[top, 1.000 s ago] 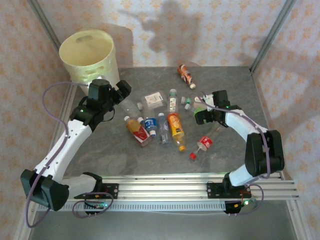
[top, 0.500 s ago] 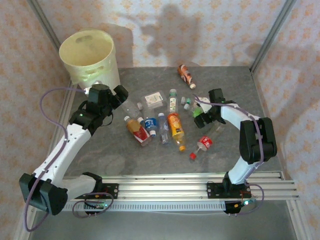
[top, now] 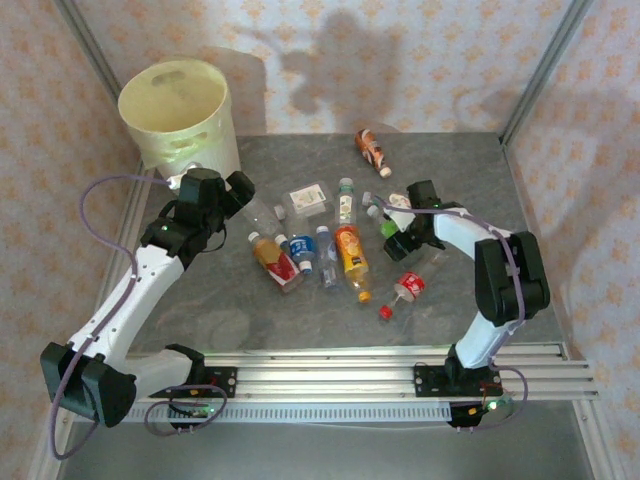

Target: Put the plastic bottles in the bin

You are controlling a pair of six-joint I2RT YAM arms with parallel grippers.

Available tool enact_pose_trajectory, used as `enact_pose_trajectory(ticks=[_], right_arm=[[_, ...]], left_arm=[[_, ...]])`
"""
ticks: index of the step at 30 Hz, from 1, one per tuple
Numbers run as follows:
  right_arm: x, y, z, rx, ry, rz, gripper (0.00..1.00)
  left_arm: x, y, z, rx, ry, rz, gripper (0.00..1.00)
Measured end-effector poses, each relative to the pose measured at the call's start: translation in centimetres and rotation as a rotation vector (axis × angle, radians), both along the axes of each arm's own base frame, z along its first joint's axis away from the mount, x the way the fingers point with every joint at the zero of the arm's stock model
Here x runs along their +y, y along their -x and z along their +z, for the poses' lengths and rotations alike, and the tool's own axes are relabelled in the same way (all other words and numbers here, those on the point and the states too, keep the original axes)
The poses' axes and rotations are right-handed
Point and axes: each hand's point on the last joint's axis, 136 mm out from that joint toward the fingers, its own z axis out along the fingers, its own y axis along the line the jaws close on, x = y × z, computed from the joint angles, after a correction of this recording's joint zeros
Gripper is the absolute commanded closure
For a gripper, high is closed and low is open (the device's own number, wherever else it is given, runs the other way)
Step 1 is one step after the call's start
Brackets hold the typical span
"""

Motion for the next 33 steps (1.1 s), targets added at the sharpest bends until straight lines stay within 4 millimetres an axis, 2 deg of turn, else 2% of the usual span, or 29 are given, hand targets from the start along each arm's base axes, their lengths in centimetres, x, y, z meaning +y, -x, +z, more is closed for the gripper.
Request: enact_pose_trajectory(ticks=[12, 17, 21, 26, 33], right_arm=[[-0.5, 0.0, -0.8, -0.013, 0.052, 0.000, 0.33], [-0.3, 0.0, 0.1, -0.037, 0.045, 0.001, 0.41], [0.3, 0.2, 2.7, -0.109, 0.015, 0.000, 0.52], [1.2, -0.3, 7.4, -0.239, -0.064, -0.024, 0.66], [3.1, 0.2, 14.2, -0.383, -0.282, -0.118, 0.67]], left_arm=[[0.2, 0.0, -0.1, 0.001, -0.003, 0.012, 0.00], [0.2, 0.0, -0.1, 0.003, 0.002, 0.016, 0.00], [0.3, 0.1, -0.2, 0.005, -0.003, 0.022, 0.00], [-0.1, -0.2, -0.6, 0.017, 0.005, 0.005, 0.00], [-2.2, -1.1, -2.8, 0.079, 0.046, -0.086, 0.00]])
